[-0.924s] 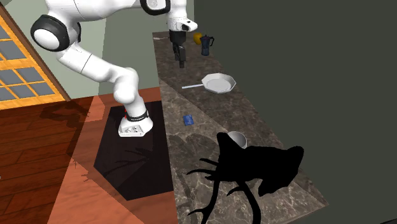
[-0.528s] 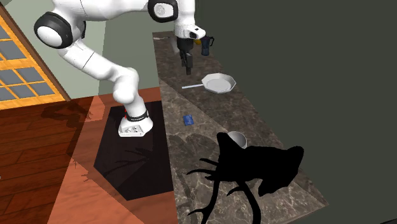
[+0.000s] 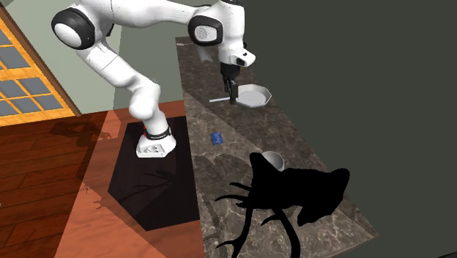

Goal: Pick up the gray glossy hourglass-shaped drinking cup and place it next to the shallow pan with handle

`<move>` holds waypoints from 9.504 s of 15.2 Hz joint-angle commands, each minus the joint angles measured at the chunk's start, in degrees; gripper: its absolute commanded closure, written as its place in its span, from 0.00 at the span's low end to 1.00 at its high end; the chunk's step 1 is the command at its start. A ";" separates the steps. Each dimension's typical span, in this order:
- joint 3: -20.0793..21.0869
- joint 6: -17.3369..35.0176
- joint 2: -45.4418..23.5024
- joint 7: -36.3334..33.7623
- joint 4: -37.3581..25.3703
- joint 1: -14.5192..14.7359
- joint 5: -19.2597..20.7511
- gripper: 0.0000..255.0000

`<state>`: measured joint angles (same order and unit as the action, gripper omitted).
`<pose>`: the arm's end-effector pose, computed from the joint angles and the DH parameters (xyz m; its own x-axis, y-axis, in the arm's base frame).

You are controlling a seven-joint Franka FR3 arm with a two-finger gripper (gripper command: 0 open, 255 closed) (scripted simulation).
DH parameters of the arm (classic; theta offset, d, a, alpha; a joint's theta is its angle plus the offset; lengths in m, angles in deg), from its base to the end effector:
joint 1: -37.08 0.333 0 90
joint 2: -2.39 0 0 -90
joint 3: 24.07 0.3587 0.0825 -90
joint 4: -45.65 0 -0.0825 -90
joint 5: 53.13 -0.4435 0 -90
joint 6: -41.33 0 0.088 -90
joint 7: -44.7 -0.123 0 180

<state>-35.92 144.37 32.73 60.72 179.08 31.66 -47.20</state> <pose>0.4061 -0.1467 0.5354 0.9995 0.0302 -0.0076 0.0302 -0.9995 -0.0056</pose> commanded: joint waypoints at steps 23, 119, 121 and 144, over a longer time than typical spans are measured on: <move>-15.08 15.35 -42.95 20.36 -24.58 -7.62 -17.95 0.00; 10.78 -3.56 -15.42 -30.42 -21.67 12.46 -9.99 1.00; 12.55 -3.32 -16.03 -33.18 -22.25 13.55 -10.31 1.00; 29.92 -5.46 -40.09 -65.10 -49.72 27.73 -4.97 1.00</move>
<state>-6.45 139.69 -5.58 -3.09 131.91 58.65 -52.87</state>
